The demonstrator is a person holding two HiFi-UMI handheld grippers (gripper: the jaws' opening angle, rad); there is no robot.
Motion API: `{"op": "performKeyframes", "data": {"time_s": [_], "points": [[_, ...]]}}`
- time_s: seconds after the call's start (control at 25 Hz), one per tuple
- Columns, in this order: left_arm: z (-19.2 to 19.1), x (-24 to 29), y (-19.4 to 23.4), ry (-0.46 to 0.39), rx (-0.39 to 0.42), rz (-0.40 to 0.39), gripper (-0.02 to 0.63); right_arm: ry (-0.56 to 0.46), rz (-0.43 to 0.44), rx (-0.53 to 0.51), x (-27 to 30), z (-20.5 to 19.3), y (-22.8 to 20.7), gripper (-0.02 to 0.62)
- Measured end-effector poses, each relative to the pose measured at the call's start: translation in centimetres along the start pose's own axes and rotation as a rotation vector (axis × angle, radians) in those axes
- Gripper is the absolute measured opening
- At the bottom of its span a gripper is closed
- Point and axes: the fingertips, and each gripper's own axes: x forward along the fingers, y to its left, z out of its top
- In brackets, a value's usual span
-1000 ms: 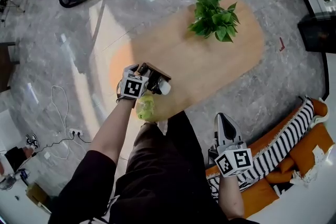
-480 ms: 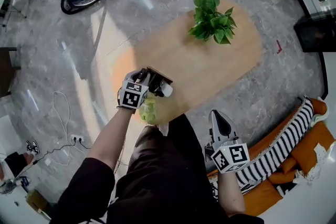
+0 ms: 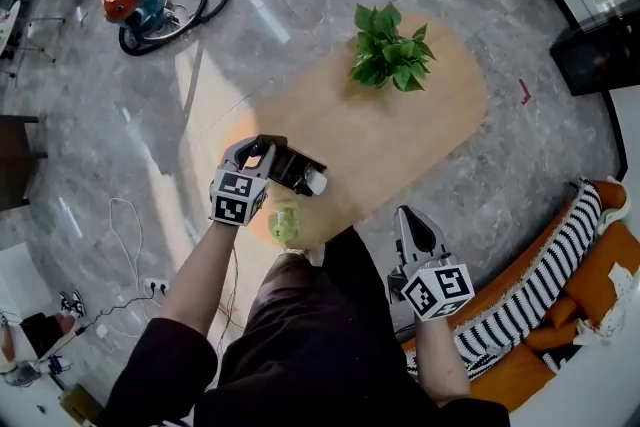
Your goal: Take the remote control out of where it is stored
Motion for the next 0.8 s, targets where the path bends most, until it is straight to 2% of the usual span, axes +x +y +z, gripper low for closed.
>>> {"op": "performKeyframes", "data": {"time_s": [0.12,0.24,0.4,0.6,0.72,0.8], "points": [[2.1,0.3,-0.8,-0.050,-0.003,-0.025,0.107,-0.007,-0.004,-0.006,-0.1,0.2,-0.5,0.008],[3.1,1.9,-2.0,-0.049,0.027,-0.050,0.107,-0.007,-0.018,-0.019,-0.2,0.3,-1.2,0.008],[3.1,5.4,-3.5,0.006,0.116,-0.058,0.107,-0.003,-0.044,-0.027,-0.1,0.1,-2.9,0.008],[2.1,9.3,-5.1,0.074,0.166,-0.100,0.107,0.010,-0.092,-0.039,0.0,-0.5,-6.0,0.008],[1.4,11.5,-6.2,0.119,0.247,-0.117,0.107,0.003,-0.126,-0.002,0.2,-0.8,-8.4,0.008],[0.8,12.9,-6.9,0.158,0.329,-0.123,0.107,0.003,-0.145,0.030,0.2,-1.5,-9.6,0.008]]}}
